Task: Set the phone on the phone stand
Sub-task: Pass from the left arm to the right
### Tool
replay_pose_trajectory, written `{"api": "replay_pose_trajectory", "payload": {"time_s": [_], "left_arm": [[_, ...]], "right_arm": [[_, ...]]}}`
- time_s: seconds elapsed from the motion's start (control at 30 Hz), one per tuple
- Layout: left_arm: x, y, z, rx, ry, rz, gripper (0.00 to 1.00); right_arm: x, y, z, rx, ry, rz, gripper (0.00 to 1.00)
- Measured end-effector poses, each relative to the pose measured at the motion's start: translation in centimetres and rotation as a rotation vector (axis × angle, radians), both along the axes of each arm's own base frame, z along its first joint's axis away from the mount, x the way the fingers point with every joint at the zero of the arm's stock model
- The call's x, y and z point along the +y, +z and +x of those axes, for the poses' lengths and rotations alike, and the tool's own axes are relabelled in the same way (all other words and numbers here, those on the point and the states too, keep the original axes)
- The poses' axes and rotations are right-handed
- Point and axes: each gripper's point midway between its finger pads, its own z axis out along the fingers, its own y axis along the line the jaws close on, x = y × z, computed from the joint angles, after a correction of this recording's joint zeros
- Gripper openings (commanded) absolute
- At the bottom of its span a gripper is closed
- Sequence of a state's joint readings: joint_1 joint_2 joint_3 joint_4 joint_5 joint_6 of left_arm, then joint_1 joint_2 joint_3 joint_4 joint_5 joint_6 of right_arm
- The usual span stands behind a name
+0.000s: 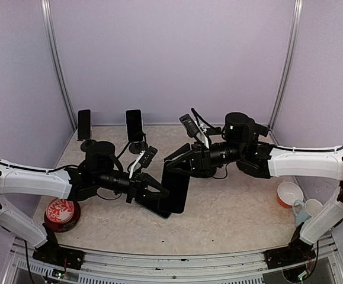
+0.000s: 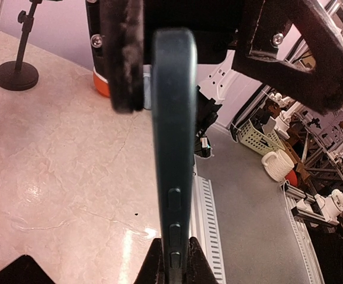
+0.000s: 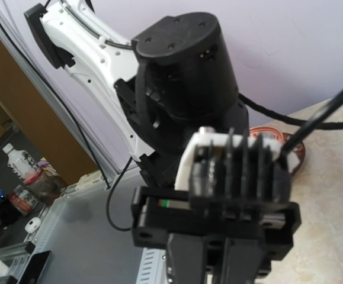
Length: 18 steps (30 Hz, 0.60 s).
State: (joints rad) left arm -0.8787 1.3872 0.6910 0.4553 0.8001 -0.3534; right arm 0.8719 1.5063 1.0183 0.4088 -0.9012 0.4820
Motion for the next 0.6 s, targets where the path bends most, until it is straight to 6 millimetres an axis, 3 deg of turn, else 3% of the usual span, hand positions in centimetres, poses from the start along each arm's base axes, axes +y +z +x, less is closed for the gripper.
{"api": "replay_pose_trajectory", "payload": {"time_s": [0.6], "left_arm": [[-0.07,0.03,-0.17,0.004,-0.003,0.0,0.0]], "right_arm": [[0.78,-0.73,-0.43,-0.028,0.0,-0.007,0.41]]}}
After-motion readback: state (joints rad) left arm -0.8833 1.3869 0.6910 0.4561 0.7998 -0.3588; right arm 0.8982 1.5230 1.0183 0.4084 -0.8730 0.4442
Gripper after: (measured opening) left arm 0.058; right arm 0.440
